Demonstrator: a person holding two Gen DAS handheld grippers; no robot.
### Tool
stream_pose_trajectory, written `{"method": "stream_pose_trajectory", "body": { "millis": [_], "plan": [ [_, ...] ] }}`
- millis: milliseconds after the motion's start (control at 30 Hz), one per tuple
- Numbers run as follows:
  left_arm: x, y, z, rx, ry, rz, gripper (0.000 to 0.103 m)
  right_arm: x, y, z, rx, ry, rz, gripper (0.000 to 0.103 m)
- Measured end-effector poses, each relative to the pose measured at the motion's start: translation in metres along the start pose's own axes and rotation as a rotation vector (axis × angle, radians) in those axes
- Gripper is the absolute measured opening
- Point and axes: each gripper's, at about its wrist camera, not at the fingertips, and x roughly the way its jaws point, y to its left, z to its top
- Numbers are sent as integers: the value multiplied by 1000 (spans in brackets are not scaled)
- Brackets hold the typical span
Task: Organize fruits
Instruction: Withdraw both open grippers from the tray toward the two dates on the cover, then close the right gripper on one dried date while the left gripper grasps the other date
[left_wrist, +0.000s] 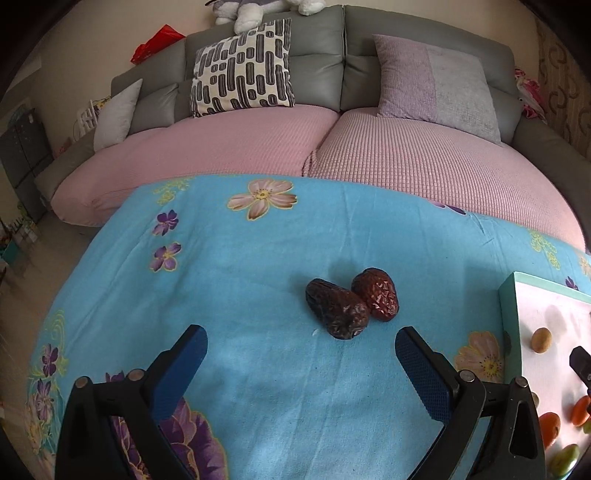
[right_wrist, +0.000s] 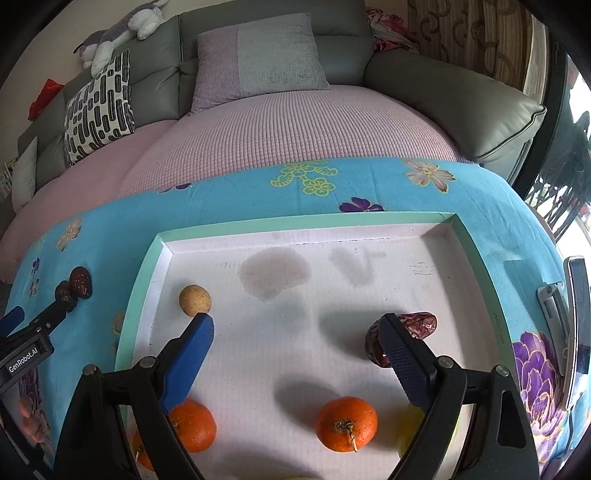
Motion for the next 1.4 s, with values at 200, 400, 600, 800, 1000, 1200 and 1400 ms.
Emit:
{"method": "stream_pose_trajectory", "body": {
  "millis": [200,400,600,800,1000,1200,1400],
  "plan": [
    [10,44,0,-112,39,22,103,-3,32,3,-48,-20,51,91],
    [17,69,-2,-152,53,53,103,2,63,3,-106,-12,67,91],
    [19,88,-5,-197,27,11,103,5,90,1,-162,-11,88,91],
    [21,99,-1,-203,-23,-20,103,5,117,-1,-216,-25,134,91],
    [28,110,1,-254,-25,-80,103,4,133,0,-216,-43,181,91],
    [31,118,5,-299,-44,-86,103,5,152,7,-219,-75,245,91],
    [36,113,7,-292,-24,-124,103,26,179,18,-287,-29,287,90]
  ]
}}
